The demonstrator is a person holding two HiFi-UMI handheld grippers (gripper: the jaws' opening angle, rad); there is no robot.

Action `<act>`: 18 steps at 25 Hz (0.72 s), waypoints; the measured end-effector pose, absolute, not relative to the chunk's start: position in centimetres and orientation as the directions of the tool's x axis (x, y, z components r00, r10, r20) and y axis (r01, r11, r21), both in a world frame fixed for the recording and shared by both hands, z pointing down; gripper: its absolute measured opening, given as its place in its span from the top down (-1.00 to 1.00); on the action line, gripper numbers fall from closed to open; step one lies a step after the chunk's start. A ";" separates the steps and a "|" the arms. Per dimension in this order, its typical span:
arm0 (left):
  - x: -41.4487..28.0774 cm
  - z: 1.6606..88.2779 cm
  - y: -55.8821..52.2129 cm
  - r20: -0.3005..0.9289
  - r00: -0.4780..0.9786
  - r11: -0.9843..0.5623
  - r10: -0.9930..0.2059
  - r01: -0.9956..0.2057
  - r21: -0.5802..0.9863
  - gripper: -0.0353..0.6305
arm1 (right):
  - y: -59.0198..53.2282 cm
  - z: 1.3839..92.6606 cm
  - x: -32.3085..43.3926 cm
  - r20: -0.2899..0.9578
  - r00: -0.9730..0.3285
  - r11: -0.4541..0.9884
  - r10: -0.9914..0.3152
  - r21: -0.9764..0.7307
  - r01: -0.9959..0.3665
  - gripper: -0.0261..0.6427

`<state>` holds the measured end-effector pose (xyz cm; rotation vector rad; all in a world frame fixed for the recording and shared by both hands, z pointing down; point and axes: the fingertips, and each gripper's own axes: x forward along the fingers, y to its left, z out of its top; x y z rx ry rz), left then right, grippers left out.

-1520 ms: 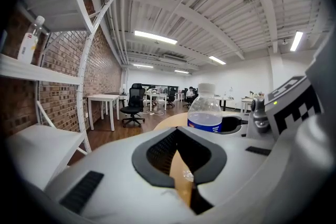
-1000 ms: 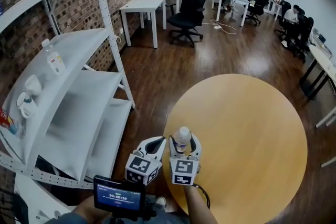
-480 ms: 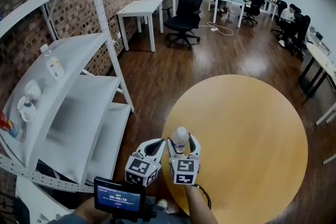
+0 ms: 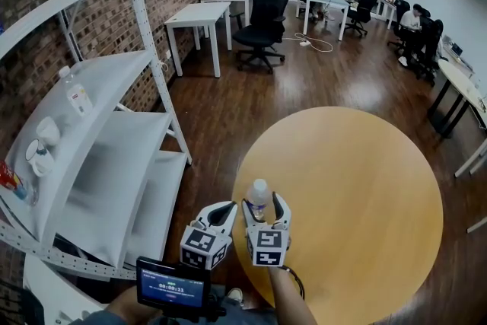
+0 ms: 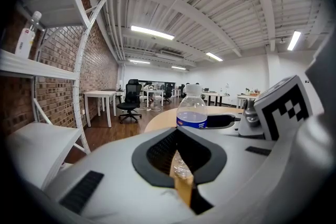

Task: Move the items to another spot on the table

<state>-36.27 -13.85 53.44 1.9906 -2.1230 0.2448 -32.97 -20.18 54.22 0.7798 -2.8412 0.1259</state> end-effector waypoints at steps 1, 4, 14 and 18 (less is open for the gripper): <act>-36.1 53.3 -13.7 0.270 -0.057 0.068 -0.961 -0.997 0.029 0.86 | -20.0 54.1 -32.7 0.207 -0.843 0.858 -0.496 -0.029 -0.513 -0.13; -35.6 53.0 -13.4 0.267 -0.057 0.068 -0.962 -0.997 0.032 0.87 | -19.4 53.9 -31.9 0.209 -0.840 0.857 -0.501 -0.019 -0.516 -0.13; -30.4 50.8 -14.2 0.239 0.024 -0.017 -0.971 -0.999 0.034 0.86 | -18.1 51.3 -26.3 0.199 -0.807 0.820 -0.556 -0.025 -0.572 -0.12; -28.3 49.8 -14.6 0.221 0.055 -0.048 -0.974 -0.998 0.037 0.86 | -17.8 50.0 -23.6 0.199 -0.794 0.806 -0.575 -0.029 -0.591 -0.12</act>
